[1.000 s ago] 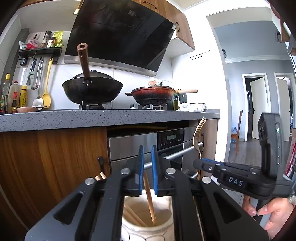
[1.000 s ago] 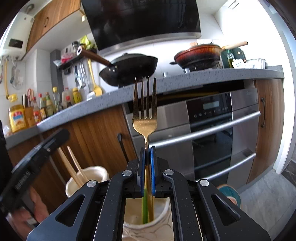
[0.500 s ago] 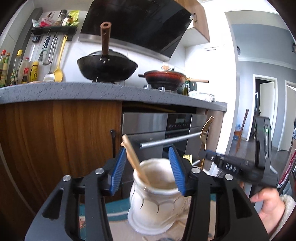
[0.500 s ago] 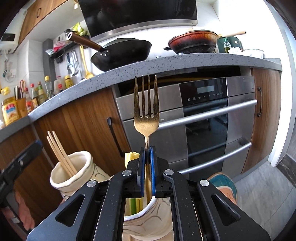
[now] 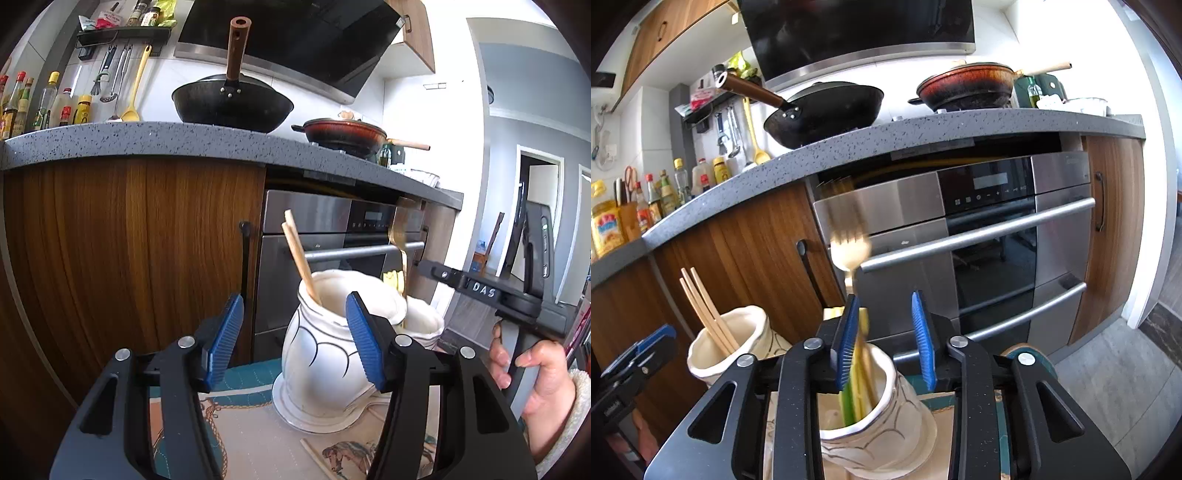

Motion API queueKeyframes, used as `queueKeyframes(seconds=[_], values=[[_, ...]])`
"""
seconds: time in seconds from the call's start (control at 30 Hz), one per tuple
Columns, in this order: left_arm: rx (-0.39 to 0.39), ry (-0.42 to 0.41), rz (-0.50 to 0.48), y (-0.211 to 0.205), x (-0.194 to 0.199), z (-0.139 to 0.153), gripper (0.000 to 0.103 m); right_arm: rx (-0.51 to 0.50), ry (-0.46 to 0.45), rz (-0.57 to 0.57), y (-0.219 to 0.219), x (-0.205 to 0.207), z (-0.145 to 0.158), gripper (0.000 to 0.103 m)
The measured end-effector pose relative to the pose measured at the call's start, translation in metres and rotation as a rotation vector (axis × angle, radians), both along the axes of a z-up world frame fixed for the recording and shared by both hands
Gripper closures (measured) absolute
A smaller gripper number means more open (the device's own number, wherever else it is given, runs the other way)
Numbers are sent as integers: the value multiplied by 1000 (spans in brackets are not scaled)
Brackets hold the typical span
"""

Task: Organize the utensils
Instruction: 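Drop the chopstick and gold fork into the holder, opening both tools, then lower both tools back to the utensils on the placemat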

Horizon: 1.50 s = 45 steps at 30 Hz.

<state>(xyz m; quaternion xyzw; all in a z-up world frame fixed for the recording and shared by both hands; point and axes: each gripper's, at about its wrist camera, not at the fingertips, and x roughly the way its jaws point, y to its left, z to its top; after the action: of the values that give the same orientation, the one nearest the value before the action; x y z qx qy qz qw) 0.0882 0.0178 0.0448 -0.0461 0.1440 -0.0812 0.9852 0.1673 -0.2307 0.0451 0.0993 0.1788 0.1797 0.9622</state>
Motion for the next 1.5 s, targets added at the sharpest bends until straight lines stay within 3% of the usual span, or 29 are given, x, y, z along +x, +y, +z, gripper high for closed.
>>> queueKeyframes(seconds=[0.2, 0.27, 0.37, 0.57, 0.7, 0.9, 1.03, 1.2, 1.43, 1.5], values=[[-5, 20, 7, 4, -3, -4, 44, -7, -19, -5, -2, -14, 4, 51], [-6, 27, 9, 4, -6, -6, 42, -19, -20, -4, -1, -20, 5, 37], [-7, 45, 10, 4, -12, -10, 38, -21, -23, -3, -3, -33, 6, 24], [-11, 105, 20, 1, -30, -21, 25, -24, -28, 16, -4, -62, 7, 9], [18, 173, 33, -5, -36, -31, 17, -40, -13, 20, -5, -83, -3, 6], [12, 290, 37, -11, -43, -52, 15, -94, 35, 22, -7, -107, -27, 5], [53, 368, 31, -24, -48, -69, 15, -139, 56, 10, -9, -118, -39, 5], [81, 477, 0, -40, -48, -88, 16, -102, 74, -8, -21, -123, -41, 5], [178, 559, -26, -63, -46, -104, 36, -81, 72, 14, -25, -125, -39, 5], [195, 577, -33, -65, -44, -108, 50, -88, 75, 27, -24, -126, -40, 5]])
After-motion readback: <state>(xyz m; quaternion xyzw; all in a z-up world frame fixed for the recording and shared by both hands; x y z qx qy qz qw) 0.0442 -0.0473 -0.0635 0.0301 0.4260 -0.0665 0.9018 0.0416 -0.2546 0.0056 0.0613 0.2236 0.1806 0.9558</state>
